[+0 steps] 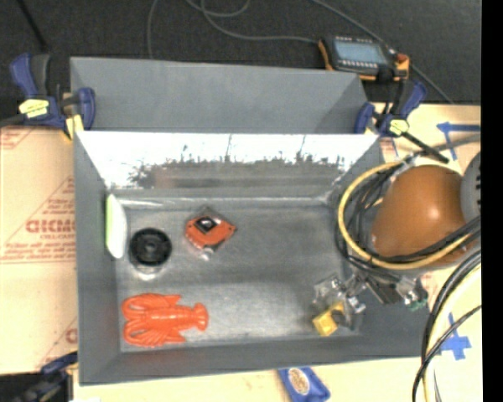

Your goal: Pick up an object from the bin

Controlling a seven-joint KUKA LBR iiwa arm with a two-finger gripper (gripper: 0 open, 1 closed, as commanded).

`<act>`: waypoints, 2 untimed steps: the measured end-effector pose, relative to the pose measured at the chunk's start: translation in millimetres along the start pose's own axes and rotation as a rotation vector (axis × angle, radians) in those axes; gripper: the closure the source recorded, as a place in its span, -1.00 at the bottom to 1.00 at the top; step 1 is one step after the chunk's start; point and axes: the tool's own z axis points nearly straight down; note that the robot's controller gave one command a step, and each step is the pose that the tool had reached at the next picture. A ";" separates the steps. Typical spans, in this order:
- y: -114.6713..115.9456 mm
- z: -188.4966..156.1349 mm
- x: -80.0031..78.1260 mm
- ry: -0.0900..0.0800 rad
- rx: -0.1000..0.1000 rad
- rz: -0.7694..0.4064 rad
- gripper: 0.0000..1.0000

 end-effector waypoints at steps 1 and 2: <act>-0.6 -21.1 -0.6 -0.003 0.002 0.002 1.00; -1.1 -38.4 -1.0 -0.005 0.005 0.003 1.00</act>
Offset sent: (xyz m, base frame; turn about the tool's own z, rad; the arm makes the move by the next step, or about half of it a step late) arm -0.0001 0.0001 0.0108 0.0000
